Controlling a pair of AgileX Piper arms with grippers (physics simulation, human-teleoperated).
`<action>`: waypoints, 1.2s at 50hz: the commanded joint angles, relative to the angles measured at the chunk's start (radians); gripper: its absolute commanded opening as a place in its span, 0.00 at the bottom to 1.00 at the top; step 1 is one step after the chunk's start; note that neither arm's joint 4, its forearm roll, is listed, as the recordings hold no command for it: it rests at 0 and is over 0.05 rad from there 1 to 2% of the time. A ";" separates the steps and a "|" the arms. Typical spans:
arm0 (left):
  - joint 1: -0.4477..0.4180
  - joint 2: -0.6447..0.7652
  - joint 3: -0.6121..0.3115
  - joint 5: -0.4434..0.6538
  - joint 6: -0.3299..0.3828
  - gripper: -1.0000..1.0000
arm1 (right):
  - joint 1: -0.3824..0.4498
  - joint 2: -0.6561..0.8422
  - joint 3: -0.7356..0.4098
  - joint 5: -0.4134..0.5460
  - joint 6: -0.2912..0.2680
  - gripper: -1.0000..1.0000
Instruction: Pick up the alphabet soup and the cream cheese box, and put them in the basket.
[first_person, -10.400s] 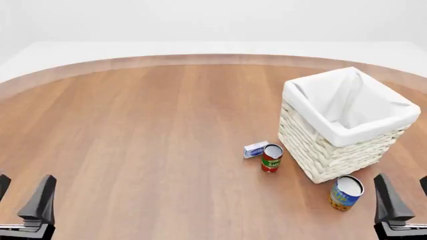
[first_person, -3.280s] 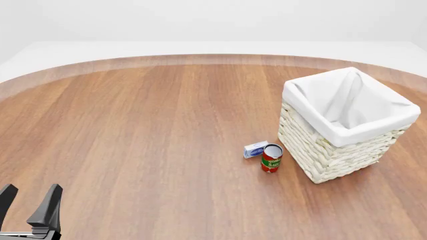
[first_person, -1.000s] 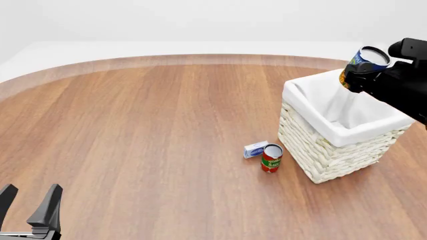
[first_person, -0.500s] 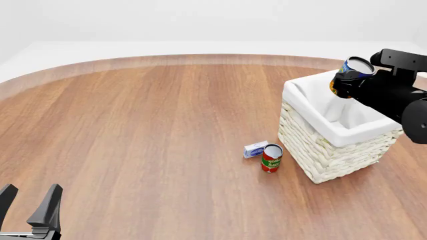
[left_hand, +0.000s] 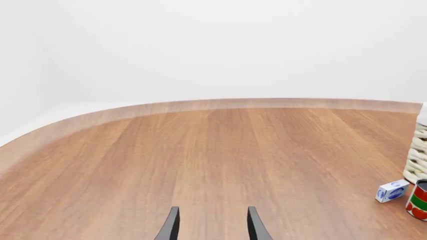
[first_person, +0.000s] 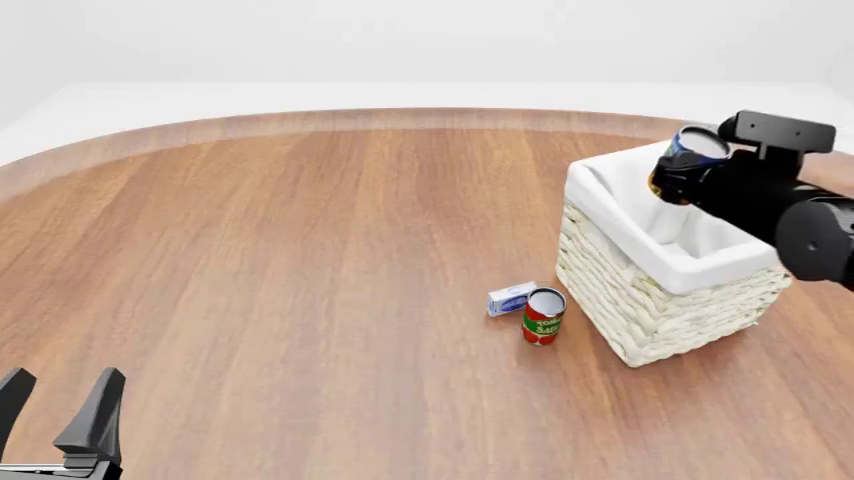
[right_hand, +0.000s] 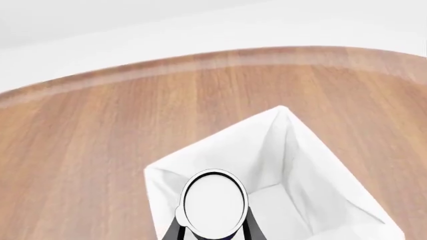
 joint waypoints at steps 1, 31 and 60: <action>0.000 0.000 0.000 0.000 0.000 1.00 | -0.006 0.036 -0.013 -0.022 0.009 0.00; 0.000 0.000 0.000 0.000 0.000 1.00 | -0.019 0.076 -0.001 -0.043 0.000 0.00; 0.000 0.000 0.000 0.000 0.000 1.00 | -0.033 0.103 0.001 -0.055 -0.006 0.00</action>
